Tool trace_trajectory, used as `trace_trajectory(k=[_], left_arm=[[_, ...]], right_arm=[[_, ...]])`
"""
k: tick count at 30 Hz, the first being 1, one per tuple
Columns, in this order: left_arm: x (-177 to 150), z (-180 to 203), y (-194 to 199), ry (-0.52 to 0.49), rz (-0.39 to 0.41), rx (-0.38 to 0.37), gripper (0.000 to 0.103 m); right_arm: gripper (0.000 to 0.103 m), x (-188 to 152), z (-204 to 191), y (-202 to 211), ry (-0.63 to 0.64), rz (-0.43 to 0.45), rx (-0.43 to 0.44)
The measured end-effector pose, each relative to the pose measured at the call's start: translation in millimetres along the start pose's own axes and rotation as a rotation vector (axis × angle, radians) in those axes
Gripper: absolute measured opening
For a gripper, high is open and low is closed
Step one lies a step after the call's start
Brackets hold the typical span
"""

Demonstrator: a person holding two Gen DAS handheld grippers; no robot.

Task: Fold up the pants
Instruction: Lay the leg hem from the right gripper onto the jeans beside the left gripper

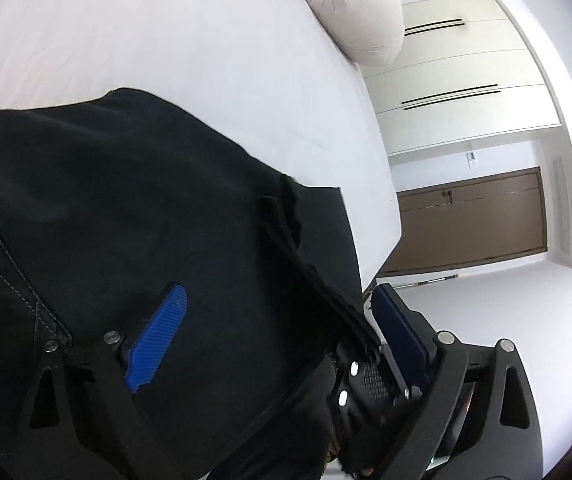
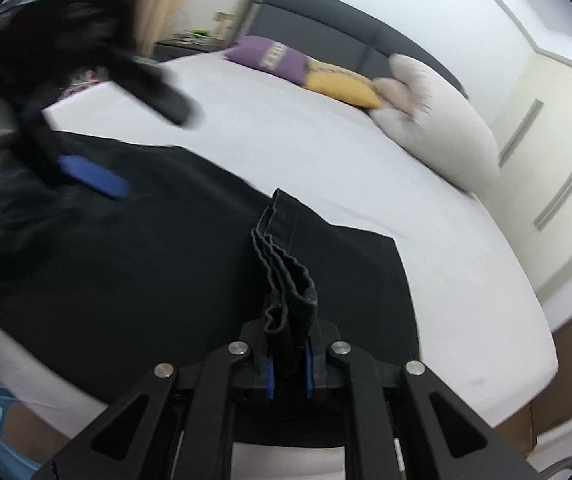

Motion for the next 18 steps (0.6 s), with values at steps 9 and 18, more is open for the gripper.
trace_trajectory(k=[9, 18], left_arm=[[-5, -17, -14, 0.105, -0.056, -0.039, 0.095], [9, -13, -14, 0.027, -0.113, 0.0, 0.028]], right_arm=[[0.012, 11, -56, 30, 0.014, 0.045, 0.105], [0.012, 12, -101, 38, 0.093, 0.065, 0.186]])
Point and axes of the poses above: each gripper's, at about its wrist camera, not at the fingertips, and y roughly against the way its jaws point, z to its right, x to its top, the point moved 1 cm from there along -y, roughly the way its jaws point, and after that the axes turned 13 degrees about -y, right-handed, at the moved point
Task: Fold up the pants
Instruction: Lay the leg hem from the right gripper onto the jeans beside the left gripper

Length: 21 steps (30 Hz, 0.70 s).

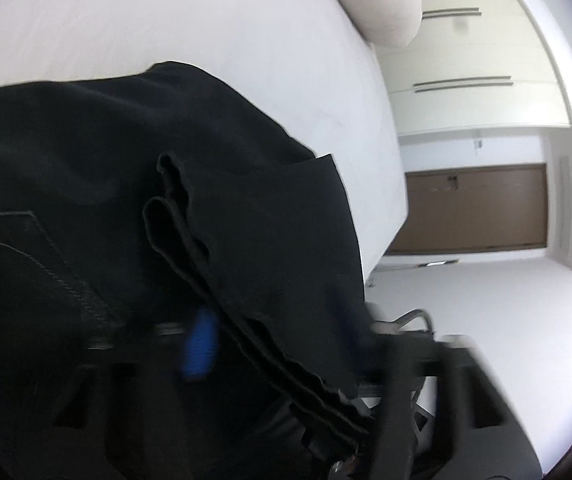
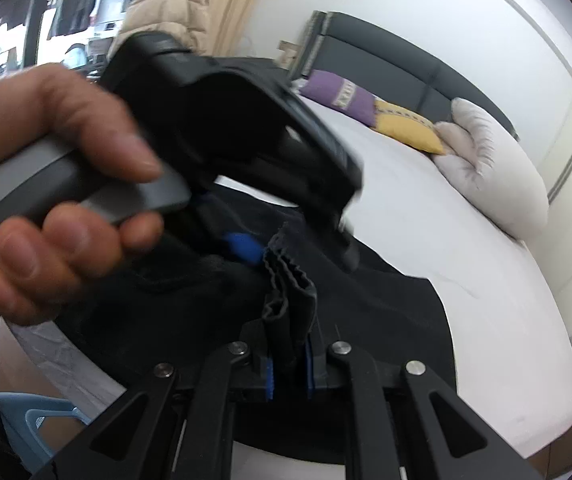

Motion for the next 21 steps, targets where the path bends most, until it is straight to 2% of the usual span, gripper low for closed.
trace_trajectory(k=[2, 4, 6, 12, 16, 19, 21], left_arm=[[1, 0, 3, -0.014, 0.002, 0.035, 0.018], [3, -2, 5, -0.018, 0.002, 0.06, 0.014], [2, -4, 5, -0.021, 0.002, 0.088, 0.013], [-2, 2, -14, -0.104, -0.019, 0.236, 0.013], [-8, 1, -23, -0.122, -0.022, 0.295, 0.013], [-16, -1, -30, -0.155, -0.024, 0.355, 0.017], [-25, -1, -27, -0.225, -0.034, 0.417, 0.017]], right_arm=[[0.012, 0, -8, -3, 0.029, -0.003, 0.005], [0.012, 2, -8, -8, 0.046, -0.005, 0.011], [0.012, 3, -7, -13, 0.052, -0.019, 0.017], [0.012, -7, -14, -29, 0.077, -0.071, 0.045], [0.014, -18, -19, -38, 0.086, -0.108, 0.064], [0.017, -24, -18, -42, 0.075, -0.13, 0.075], [0.021, -20, -10, -41, 0.037, -0.143, 0.094]])
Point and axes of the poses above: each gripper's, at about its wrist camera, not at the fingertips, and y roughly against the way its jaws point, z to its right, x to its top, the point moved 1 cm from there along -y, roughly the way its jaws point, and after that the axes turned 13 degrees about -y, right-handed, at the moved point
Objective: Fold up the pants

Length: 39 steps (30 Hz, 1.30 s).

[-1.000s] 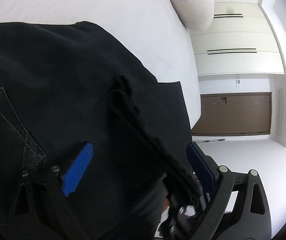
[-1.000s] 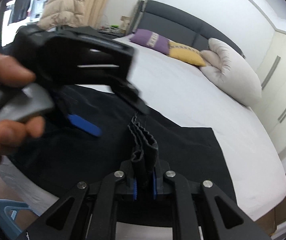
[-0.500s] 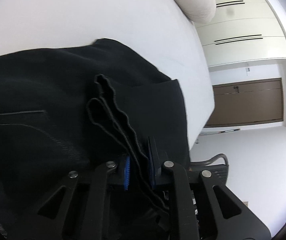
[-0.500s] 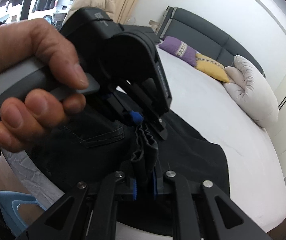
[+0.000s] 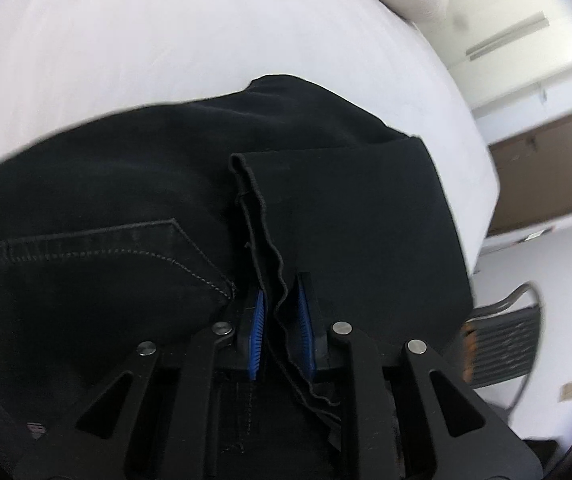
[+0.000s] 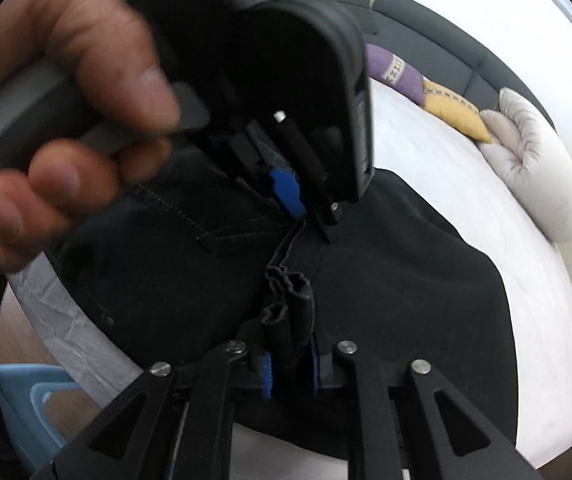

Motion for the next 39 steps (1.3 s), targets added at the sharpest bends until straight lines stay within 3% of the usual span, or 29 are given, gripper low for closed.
trace_trajectory(k=[2, 3, 4, 5, 8, 10, 15, 18, 21, 23, 27, 28, 30, 39], left_arm=[[1, 6, 5, -0.066, -0.004, 0.063, 0.017], [0, 13, 5, -0.099, -0.007, 0.097, 0.017], [-1, 18, 5, -0.125, -0.009, 0.123, 0.017], [-4, 13, 10, -0.141, -0.01, 0.14, 0.018], [-5, 10, 13, -0.159, -0.011, 0.163, 0.018], [-4, 14, 11, -0.159, -0.011, 0.169, 0.018], [-5, 17, 11, -0.162, -0.01, 0.18, 0.018], [-7, 20, 7, -0.153, -0.013, 0.177, 0.018], [-7, 20, 6, -0.158, -0.014, 0.182, 0.019], [-7, 20, 5, -0.158, -0.015, 0.184, 0.019], [-7, 20, 4, -0.165, -0.017, 0.188, 0.019], [-7, 19, 4, -0.164, -0.016, 0.187, 0.02], [-8, 19, 3, -0.162, -0.013, 0.185, 0.02], [-16, 17, 10, -0.14, 0.019, 0.17, 0.02]], right_arm=[[0.039, 3, 16, 6, -0.053, -0.028, 0.065], [0.063, 0, 18, 12, -0.081, -0.043, 0.113], [0.077, -2, 26, 18, -0.107, -0.061, 0.175], [0.078, -4, 34, 23, -0.131, -0.073, 0.232], [0.074, -14, 79, 45, -0.294, -0.126, 0.415], [0.049, -17, 118, 49, -0.428, -0.155, 0.506], [0.043, -15, 212, 47, -0.649, -0.115, 0.56], [0.043, 7, 263, 13, -0.721, -0.132, 0.602], [0.043, 16, 288, -18, -0.786, -0.157, 0.635], [0.043, 20, 296, -38, -0.825, -0.185, 0.684], [0.043, 16, 302, -79, -0.882, -0.265, 0.686], [0.037, 12, 298, -84, -0.888, -0.281, 0.684], [0.032, 5, 296, -82, -0.889, -0.286, 0.676], [0.034, -43, 285, -33, -0.87, -0.302, 0.703]])
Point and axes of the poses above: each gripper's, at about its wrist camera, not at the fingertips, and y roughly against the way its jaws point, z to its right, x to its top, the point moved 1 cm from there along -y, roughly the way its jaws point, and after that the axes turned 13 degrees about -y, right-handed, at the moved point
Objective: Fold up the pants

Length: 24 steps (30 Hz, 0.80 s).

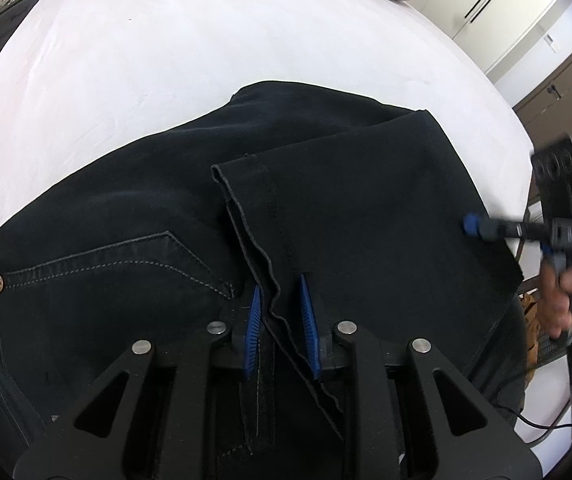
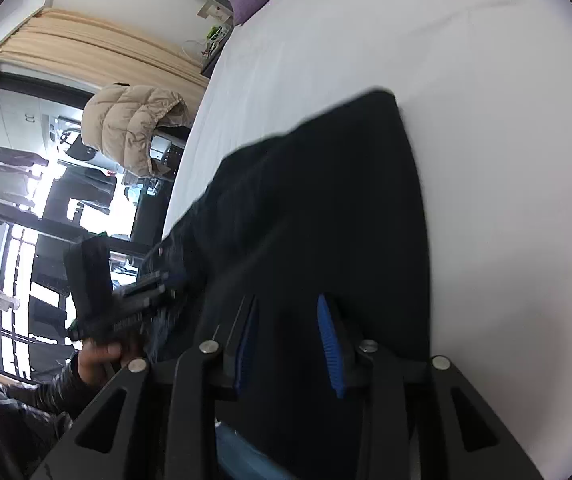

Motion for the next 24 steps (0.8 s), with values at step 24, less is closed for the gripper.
trace_trajectory(k=[24], left_arm=[[-26, 8, 61, -0.024, 0.168, -0.032, 0.02]], right_arm=[[0.043, 45, -67, -13, 0.017, 0.052, 0.112]])
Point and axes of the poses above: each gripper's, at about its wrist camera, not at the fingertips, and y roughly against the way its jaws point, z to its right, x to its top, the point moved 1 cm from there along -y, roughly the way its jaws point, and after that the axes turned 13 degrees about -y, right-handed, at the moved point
